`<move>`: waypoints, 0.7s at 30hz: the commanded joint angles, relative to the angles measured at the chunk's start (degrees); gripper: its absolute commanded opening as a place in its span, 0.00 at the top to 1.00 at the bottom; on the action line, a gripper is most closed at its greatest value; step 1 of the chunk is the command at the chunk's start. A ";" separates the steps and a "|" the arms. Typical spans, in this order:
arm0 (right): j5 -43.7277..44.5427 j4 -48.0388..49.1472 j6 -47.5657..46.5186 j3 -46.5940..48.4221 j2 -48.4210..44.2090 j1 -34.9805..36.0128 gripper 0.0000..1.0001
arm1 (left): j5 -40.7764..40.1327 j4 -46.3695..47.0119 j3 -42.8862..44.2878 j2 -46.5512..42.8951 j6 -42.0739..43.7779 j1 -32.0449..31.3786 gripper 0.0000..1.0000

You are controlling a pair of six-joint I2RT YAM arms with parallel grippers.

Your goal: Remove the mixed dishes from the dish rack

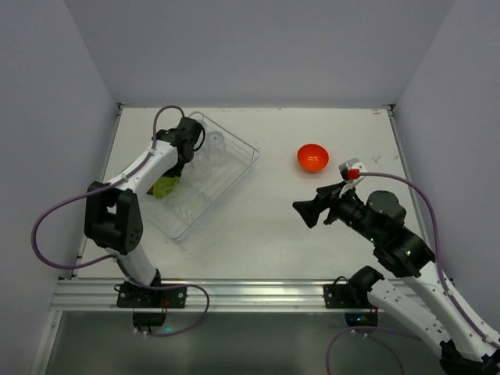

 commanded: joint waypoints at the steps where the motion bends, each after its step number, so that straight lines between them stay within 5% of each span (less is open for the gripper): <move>1: -0.61 2.40 -0.61 -0.41 -1.22 0.38 0.06 | -2.04 1.31 1.42 -3.05 -1.50 -1.62 1.00; 21: 0.00 2.75 -0.26 -0.59 -1.13 0.64 0.07 | -13.99 -11.61 10.65 -7.61 -11.25 -8.47 1.00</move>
